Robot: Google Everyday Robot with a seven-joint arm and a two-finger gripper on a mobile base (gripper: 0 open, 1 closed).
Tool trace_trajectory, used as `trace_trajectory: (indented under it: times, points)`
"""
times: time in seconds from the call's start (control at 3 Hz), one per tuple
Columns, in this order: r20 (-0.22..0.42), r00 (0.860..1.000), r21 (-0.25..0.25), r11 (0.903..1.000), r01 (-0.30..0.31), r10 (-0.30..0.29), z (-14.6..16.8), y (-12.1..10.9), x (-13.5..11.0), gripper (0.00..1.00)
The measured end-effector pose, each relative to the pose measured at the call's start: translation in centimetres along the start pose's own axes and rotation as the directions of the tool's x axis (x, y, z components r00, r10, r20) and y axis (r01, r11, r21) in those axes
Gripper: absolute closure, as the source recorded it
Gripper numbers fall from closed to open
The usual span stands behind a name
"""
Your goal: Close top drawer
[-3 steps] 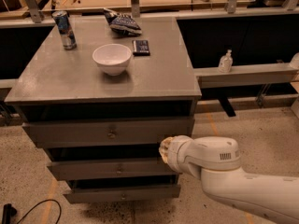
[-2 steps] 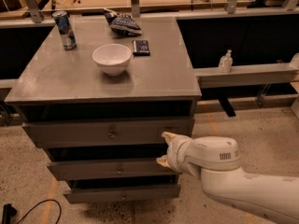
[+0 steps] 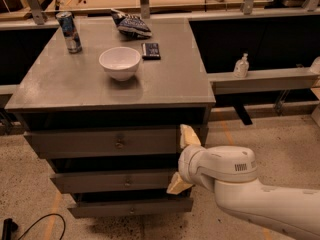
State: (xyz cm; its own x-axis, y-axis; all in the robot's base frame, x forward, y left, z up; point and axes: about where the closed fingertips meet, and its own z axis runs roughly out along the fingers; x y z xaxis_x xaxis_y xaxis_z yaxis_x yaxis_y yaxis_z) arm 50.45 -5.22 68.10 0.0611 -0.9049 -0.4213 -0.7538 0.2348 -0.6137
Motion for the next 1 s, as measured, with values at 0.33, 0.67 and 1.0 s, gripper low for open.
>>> trace_trajectory:
  times: [0.33,0.67,1.0]
  points:
    - [0.055,0.998,0.021,0.9988,-0.043,0.042,-1.6,-1.0,0.3,0.18]
    - [0.133,0.983,0.067,0.9884,-0.136,0.126,-7.1,-1.6,1.3,0.41]
    - [0.162,0.964,0.196,0.9511,-0.239,0.209,-17.5,-1.5,3.5,0.72]
